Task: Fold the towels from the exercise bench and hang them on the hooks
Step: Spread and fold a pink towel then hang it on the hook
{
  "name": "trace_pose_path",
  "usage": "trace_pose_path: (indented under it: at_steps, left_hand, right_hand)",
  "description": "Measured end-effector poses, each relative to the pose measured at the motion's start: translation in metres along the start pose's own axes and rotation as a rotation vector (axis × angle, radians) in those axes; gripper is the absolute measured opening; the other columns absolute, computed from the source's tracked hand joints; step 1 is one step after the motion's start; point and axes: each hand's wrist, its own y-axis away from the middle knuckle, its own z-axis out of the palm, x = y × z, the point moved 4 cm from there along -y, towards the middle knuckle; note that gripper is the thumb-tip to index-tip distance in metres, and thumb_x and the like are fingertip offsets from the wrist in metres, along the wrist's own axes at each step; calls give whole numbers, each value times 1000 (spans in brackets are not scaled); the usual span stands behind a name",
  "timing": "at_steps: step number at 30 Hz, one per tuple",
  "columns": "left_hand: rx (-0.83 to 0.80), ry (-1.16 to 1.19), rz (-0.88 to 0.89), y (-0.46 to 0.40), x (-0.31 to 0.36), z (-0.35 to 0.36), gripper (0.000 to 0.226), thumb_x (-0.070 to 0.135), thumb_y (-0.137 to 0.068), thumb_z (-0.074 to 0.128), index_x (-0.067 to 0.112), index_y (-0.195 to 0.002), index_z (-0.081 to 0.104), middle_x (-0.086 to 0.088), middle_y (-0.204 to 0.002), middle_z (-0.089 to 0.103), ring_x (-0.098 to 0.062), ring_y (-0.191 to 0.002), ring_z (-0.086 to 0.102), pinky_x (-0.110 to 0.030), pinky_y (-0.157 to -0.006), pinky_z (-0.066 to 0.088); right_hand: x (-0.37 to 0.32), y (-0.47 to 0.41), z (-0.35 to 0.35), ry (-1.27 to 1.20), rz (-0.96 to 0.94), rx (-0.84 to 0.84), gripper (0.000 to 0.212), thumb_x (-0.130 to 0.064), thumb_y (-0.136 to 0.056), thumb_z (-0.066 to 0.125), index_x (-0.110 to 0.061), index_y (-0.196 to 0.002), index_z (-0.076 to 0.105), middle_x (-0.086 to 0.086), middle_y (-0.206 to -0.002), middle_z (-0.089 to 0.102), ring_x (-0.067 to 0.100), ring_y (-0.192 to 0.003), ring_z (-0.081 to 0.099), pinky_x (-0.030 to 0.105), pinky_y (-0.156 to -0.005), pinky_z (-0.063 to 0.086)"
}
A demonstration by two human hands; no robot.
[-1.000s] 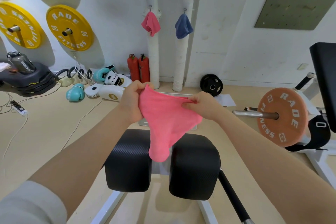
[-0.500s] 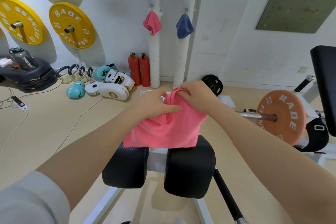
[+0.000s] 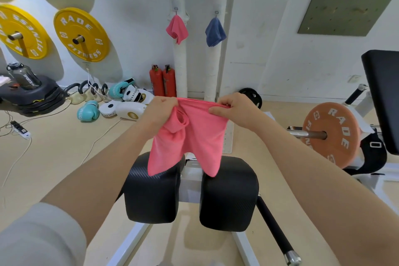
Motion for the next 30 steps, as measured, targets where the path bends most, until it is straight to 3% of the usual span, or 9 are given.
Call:
trace_pose_path:
  at_steps: [2,6,9,14,17,19,22,27,30]
  left_hand:
    - [-112,199,-117,0,-8,-12,28,14,-84,48,16,-57,48,5,-49,50,-14,-57,43,-24,-57,37]
    - [-427,486,-234,13,-16,-15,38,15,-91,40,13,-58,60,3,-45,57,-11,-46,52,-14,-46,46]
    - [-516,583,-300,20,-23,-20,56,30,-96,39,15,-53,71,1,-52,64,-11,-47,61,-16,-50,51]
    - [-137,776,-564,5,-70,-54,55,60,-91,32,15,-96,63,-4,-66,71,-20,-70,65,-33,-68,49]
    - [-4,786,-530,1,-88,-68,49,59,-89,40,15,-98,59,-5,-96,67,-20,-89,61,-35,-76,49]
    - [-56,775,-485,2,-88,-71,34,44,-88,54,14,-102,60,-4,-102,65,-16,-89,62,-32,-68,55]
    - [-164,692,-444,5,-85,-68,22,18,-89,59,9,-110,59,-7,-103,65,-15,-89,63,-26,-55,57]
    - [-222,694,-266,7,-72,-68,15,15,-94,51,11,-103,61,-4,-98,65,-13,-88,60,-29,-74,49]
    - [-254,663,-120,8,-66,-77,20,14,-94,49,8,-110,59,-6,-99,64,-15,-89,60,-29,-76,48]
  right_hand:
    - [2,4,1,-103,58,31,39,-30,-85,65,-20,-50,52,-12,-43,37,3,-41,33,12,-46,26]
    - [1,11,9,-516,146,81,28,-25,-92,54,-4,-76,62,2,-66,47,12,-62,43,23,-62,37]
    - [-9,12,14,-866,223,125,23,-21,-93,51,-17,-70,58,-3,-66,50,12,-63,45,25,-59,35]
    - [-14,13,19,-1077,510,294,21,-25,-86,60,-18,-66,60,-3,-59,62,11,-61,58,25,-62,47]
    - [-14,15,30,-1165,577,355,17,-17,-89,58,-12,-72,59,2,-67,60,13,-63,57,27,-63,50]
    - [-15,18,39,-1233,569,356,18,-11,-92,53,-8,-75,57,4,-66,59,11,-58,58,22,-54,53]
    - [-14,23,49,-1214,544,352,16,-5,-95,44,-8,-81,51,7,-73,54,13,-63,54,20,-48,53]
    - [-21,30,49,-980,528,349,27,-1,-95,38,-7,-121,47,6,-83,53,14,-71,54,27,-58,55]
    - [-22,33,46,-708,521,326,35,-1,-94,37,-6,-127,47,11,-98,59,11,-74,51,22,-62,47]
